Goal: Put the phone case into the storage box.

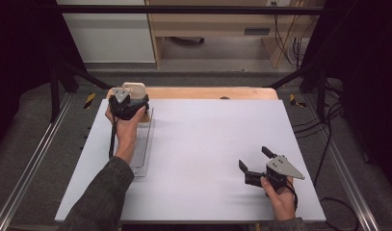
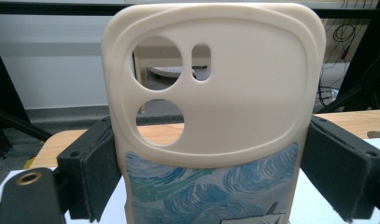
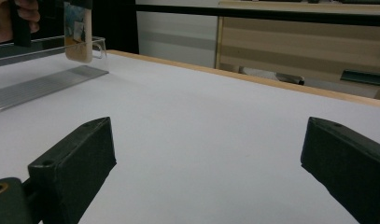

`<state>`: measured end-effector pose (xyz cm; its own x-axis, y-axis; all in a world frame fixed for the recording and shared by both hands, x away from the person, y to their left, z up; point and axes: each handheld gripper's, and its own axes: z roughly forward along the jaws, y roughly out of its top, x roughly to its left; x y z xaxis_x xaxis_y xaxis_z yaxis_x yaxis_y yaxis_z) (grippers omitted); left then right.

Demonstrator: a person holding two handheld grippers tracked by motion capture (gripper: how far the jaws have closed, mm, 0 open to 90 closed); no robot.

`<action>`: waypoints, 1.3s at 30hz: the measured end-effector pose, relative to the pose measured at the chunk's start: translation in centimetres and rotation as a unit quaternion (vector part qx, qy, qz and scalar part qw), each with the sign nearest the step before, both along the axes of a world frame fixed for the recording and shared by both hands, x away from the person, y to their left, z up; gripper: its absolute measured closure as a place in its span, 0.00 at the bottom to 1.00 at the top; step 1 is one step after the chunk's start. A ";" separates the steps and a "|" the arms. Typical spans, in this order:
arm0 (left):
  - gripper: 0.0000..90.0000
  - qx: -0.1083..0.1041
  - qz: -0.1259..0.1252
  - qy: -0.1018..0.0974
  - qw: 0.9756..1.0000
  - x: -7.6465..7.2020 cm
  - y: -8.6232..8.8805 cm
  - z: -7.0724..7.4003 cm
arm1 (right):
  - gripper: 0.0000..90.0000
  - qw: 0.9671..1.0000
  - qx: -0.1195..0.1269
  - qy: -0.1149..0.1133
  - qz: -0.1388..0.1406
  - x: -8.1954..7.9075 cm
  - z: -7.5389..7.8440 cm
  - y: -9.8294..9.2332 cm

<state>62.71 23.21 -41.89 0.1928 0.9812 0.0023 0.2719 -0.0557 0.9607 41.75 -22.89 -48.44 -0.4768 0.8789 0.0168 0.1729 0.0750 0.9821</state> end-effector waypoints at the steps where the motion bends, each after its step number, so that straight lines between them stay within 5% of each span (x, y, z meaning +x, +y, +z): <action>1: 0.13 0.000 -0.002 0.001 1.000 0.0 0.0 -0.1 | 0.03 1.000 0.000 0.001 0.000 0.0 0.0 0.0; 39: 0.13 0.009 -0.002 0.025 1.000 0.5 -0.4 -1.6 | 0.03 1.000 -0.001 0.001 0.000 0.0 -0.1 0.1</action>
